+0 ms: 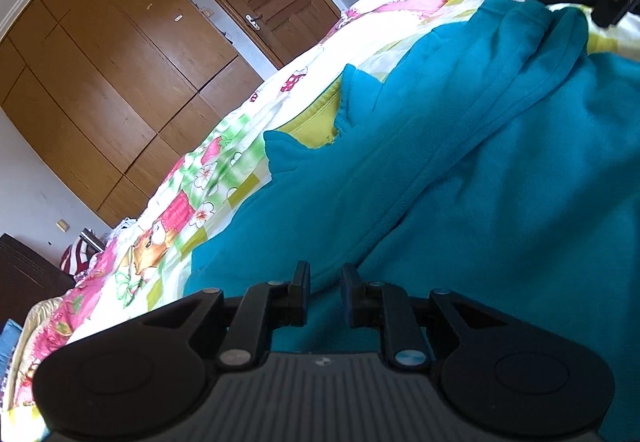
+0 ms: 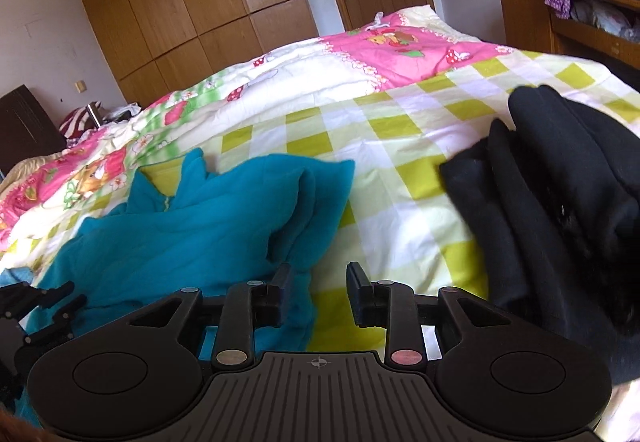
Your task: Fold small clothes
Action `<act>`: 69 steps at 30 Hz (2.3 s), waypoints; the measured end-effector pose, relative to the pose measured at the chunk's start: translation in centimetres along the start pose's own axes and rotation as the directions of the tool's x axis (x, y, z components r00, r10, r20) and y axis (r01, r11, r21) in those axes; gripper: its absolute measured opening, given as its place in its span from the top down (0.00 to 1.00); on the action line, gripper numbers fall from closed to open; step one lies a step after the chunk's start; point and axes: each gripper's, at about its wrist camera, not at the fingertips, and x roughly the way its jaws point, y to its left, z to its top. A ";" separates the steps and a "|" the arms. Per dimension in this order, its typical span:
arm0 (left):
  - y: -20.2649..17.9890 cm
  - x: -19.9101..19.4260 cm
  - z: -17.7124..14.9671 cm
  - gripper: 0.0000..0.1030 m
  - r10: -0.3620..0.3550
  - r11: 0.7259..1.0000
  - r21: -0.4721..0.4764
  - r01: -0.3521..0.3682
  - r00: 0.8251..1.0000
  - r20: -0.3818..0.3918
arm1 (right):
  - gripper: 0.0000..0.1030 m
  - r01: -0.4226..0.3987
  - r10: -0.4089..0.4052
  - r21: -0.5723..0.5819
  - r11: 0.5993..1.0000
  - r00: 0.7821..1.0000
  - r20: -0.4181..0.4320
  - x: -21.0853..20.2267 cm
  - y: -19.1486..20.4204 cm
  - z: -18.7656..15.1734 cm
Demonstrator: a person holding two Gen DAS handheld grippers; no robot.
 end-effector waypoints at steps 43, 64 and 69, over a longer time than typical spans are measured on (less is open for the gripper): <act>7.3 -22.2 -16.0 0.61 -0.087 0.987 -0.157 0.036 0.938 -0.334 | 0.62 -0.298 0.136 -0.427 0.854 0.919 -0.371 -14.9 16.5 -14.8; 8.2 -20.0 -16.7 0.77 -0.026 0.992 -0.128 -0.005 0.972 -0.233 | 0.58 -0.283 0.081 -0.456 0.844 0.907 -0.414 -15.3 19.2 -16.7; 11.4 -21.5 -17.0 0.78 -0.015 0.941 -0.333 -0.058 0.977 -0.211 | 0.58 -0.314 0.104 -0.488 0.815 0.906 -0.410 -15.7 20.0 -17.1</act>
